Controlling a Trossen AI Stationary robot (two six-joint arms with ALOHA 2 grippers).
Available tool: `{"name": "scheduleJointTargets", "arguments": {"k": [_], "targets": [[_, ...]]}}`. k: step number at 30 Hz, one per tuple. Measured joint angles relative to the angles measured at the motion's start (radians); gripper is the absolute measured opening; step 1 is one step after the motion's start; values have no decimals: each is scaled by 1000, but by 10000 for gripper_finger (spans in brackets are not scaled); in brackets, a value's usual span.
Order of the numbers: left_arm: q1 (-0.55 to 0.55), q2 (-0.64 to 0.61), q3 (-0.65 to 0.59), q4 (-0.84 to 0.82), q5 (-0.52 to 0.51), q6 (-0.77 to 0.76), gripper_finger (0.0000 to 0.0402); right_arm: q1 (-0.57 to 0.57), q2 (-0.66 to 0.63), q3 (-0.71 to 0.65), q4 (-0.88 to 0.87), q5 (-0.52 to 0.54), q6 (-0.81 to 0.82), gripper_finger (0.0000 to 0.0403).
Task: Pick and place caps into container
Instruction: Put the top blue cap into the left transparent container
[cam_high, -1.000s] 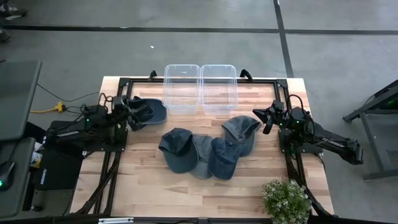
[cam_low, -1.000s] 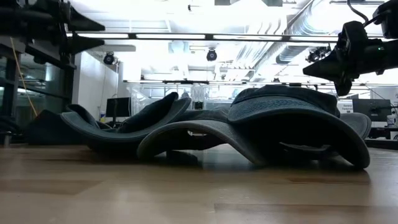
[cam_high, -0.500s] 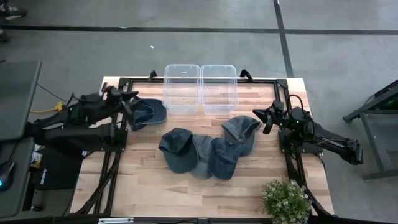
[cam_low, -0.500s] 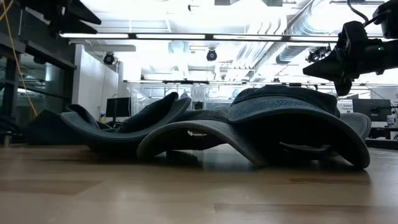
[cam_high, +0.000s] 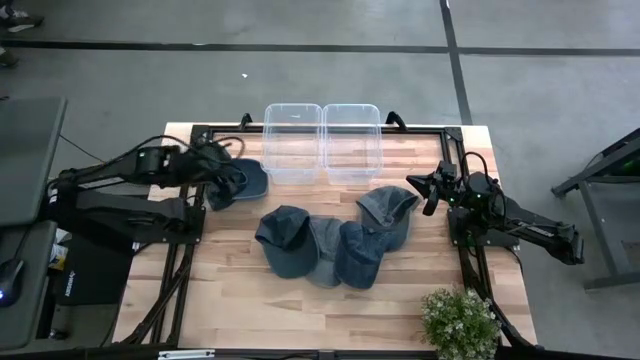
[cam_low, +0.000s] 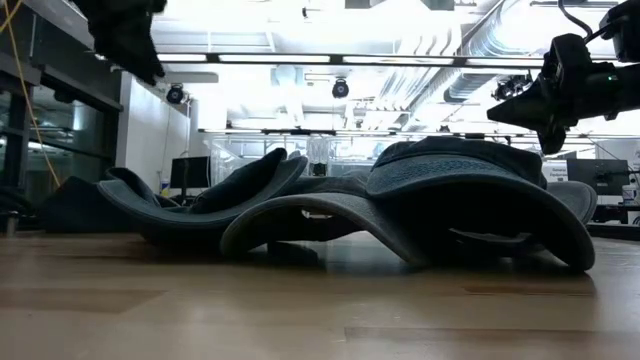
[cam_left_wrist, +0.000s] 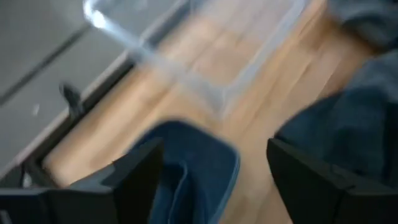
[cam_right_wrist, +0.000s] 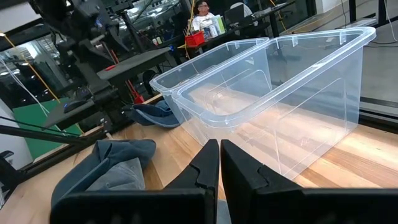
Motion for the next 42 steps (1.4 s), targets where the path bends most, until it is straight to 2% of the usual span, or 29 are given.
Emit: {"name": "scheduleJointTargets", "arguments": {"k": [4, 9, 16, 22, 30, 33, 37, 42], "targets": [[0, 70, 1, -131, 38, -117, 330, 0, 0, 0, 0, 0, 0, 12], [0, 141, 1, -234, 80, -270, 339, 0, 0, 0, 0, 0, 0, 12], [0, 157, 1, -246, 117, -382, 340, 0, 0, 0, 0, 0, 0, 12], [0, 200, -2, -296, 78, -450, 340, 0, 0, 0, 0, 0, 0, 12], [1, 260, -161, -204, 123, -549, 340, 0, 0, 0, 0, 0, 0, 12], [40, 276, -208, -176, 123, -592, 340, 0, 0, 0, 0, 0, 0, 12], [125, 275, -201, -135, 131, -554, 340, 0, 0, 0, 0, 0, 0, 12], [267, 275, -234, -97, 264, -451, 340, 0, 0, 0, 0, 0, 0, 12]]}}
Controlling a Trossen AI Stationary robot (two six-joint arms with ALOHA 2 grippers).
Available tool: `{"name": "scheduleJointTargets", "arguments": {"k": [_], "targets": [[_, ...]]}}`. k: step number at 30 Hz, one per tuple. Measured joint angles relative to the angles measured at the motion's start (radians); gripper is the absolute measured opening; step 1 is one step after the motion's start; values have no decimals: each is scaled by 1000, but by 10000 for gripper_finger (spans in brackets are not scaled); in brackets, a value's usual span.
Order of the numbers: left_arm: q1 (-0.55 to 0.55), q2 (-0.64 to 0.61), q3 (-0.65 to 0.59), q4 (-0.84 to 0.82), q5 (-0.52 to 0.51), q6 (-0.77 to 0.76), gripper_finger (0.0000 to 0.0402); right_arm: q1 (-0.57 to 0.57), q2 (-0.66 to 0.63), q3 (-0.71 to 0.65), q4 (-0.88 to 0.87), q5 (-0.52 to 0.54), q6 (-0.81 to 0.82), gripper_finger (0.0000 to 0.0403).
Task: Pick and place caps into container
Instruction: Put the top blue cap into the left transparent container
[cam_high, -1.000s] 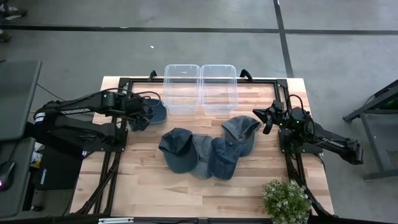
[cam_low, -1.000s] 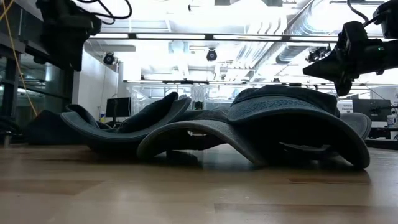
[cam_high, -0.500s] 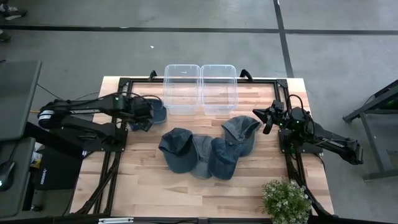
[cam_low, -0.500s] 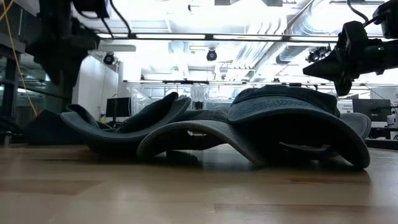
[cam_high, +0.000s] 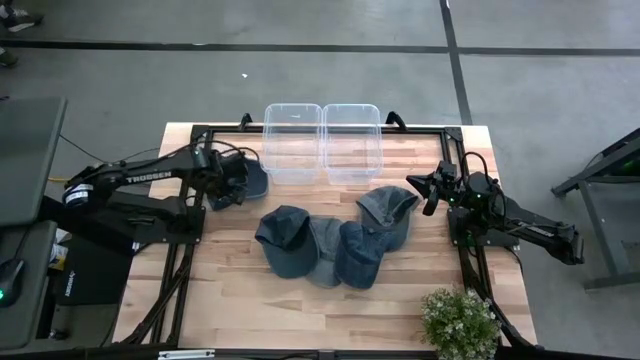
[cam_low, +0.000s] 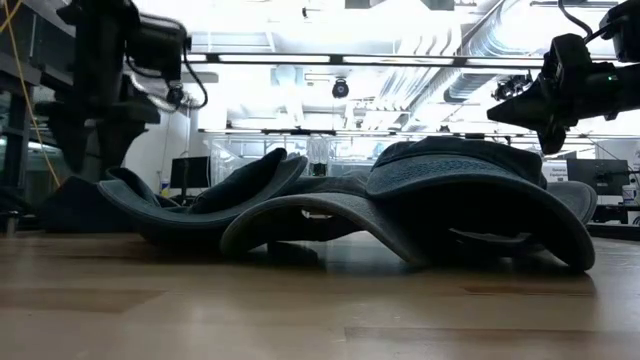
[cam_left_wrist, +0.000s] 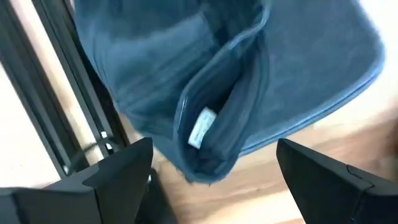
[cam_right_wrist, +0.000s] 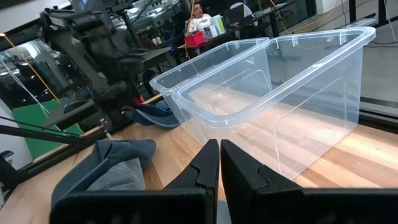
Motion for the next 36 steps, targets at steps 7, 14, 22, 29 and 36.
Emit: {"name": "scheduleJointTargets", "arguments": {"k": [7, 14, 22, 29, 36], "targets": [[126, 2, -74, 104, 108, 30, 340, 0, 0, 0, 0, 0, 0, 12], [168, 2, -89, 126, 153, 72, 340, 0, 0, 0, 0, 0, 0, 12], [165, 2, -89, 152, 222, 164, 340, 0, 0, 0, 0, 0, 0, 12], [165, 2, -89, 153, 163, 213, 340, 0, 0, 0, 0, 0, 0, 12], [165, 2, -89, 166, 150, 329, 340, 0, 0, 0, 0, 0, 0, 12]]}}
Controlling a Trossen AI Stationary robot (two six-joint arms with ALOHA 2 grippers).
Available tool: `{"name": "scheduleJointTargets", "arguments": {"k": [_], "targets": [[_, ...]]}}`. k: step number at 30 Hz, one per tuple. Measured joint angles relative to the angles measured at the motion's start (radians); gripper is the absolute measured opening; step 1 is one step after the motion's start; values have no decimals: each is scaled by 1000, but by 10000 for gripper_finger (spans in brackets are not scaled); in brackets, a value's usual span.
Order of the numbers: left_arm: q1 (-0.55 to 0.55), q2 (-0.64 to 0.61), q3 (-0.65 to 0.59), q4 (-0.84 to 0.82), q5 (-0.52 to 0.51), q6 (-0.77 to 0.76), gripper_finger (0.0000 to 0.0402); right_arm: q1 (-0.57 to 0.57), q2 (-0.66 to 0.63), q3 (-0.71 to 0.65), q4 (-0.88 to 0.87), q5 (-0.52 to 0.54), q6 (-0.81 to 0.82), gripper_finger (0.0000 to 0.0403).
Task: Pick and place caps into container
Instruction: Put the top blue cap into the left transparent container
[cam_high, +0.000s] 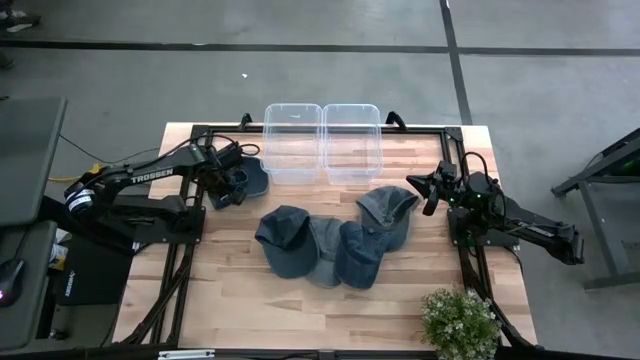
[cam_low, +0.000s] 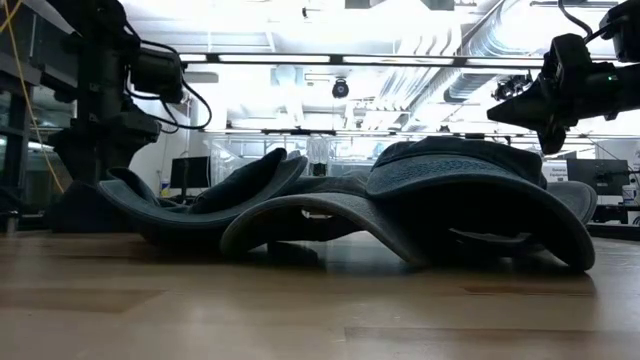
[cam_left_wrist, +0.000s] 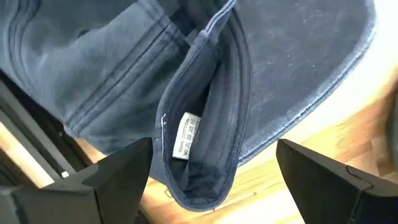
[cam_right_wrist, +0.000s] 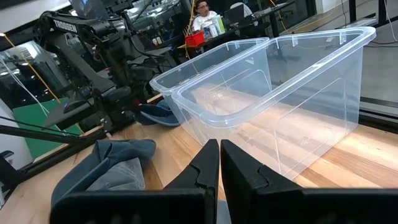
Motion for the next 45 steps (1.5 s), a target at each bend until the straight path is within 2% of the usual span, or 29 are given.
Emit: {"name": "scheduleJointTargets", "arguments": {"k": [7, 14, 33, 38, 45], "targets": [[0, 0, 0, -2, 25, 80, 340, 0, 0, 0, 0, 0, 0, 12], [0, 5, 0, 3, 19, 85, 340, 0, 0, 0, 0, 0, 0, 12], [0, 218, 1, 66, -53, 38, 334, 0, 0, 0, 0, 0, 0, 12], [0, 222, 1, 66, -60, 27, 280, 0, 0, 0, 0, 0, 0, 12], [0, 222, 1, 65, -29, 12, 140, 0, 0, 0, 0, 0, 0, 12]]}}
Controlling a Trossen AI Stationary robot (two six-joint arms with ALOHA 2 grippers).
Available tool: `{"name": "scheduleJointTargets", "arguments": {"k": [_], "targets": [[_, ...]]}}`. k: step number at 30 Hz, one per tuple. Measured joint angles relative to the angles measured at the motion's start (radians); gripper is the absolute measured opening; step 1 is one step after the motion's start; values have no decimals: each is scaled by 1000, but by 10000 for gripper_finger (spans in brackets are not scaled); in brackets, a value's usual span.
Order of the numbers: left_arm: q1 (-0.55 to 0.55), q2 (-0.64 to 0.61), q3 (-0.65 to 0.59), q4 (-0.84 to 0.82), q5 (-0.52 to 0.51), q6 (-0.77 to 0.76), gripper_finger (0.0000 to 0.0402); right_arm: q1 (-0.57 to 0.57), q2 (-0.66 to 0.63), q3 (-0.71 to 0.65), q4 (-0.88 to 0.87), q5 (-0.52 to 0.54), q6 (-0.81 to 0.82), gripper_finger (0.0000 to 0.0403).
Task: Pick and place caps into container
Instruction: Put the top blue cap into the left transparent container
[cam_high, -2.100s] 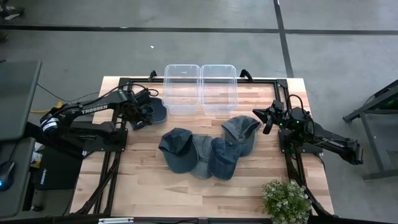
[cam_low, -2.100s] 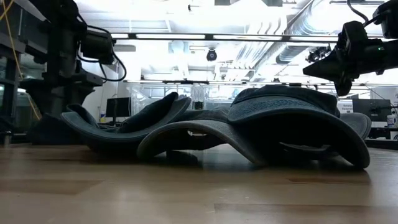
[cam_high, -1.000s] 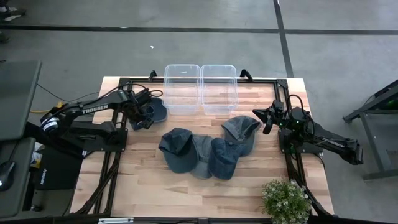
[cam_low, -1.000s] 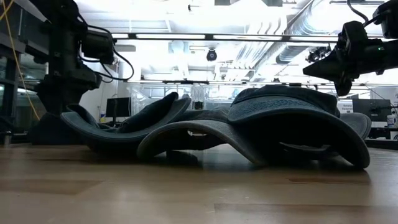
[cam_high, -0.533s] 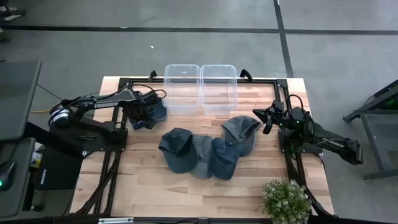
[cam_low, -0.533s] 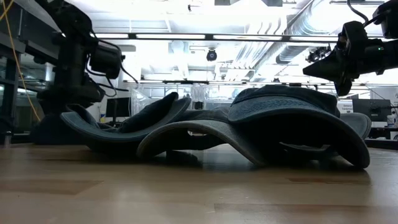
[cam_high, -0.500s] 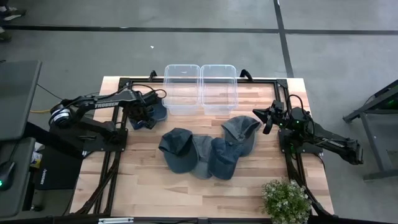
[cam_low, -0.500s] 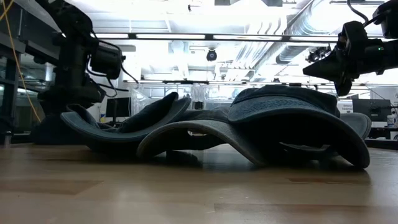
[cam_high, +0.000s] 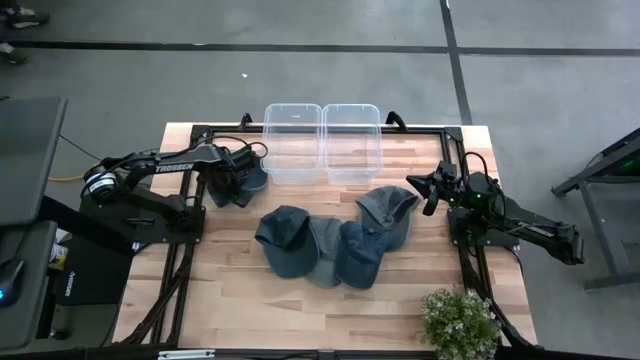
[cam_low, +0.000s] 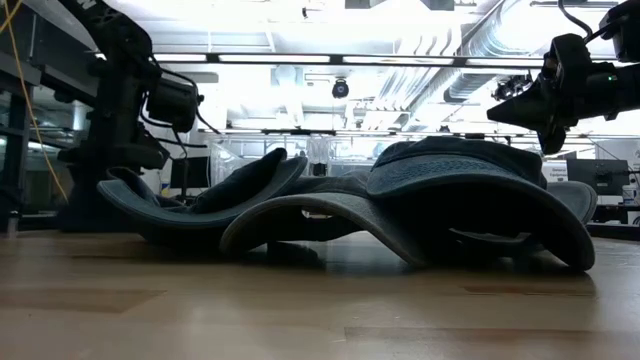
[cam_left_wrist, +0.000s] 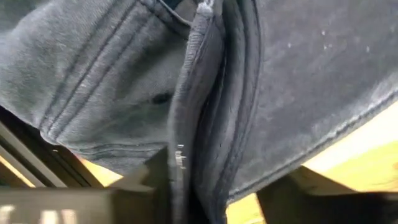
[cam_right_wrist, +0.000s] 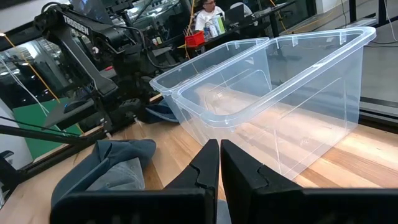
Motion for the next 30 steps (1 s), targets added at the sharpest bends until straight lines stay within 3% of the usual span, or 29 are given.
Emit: {"name": "scheduleJointTargets", "arguments": {"k": [4, 6, 16, 30], "targets": [[0, 0, 0, -2, 32, 18, 41, 0, 0, 0, 0, 0, 0, 12], [0, 0, 0, -1, 45, 28, 16, 0, 0, 0, 0, 0, 0, 12], [0, -31, 16, -38, 55, 39, 10, 0, 0, 0, 0, 0, 0, 12], [0, -184, 207, -281, 50, 61, 10, 0, 0, 0, 0, 0, 0, 12]]}}
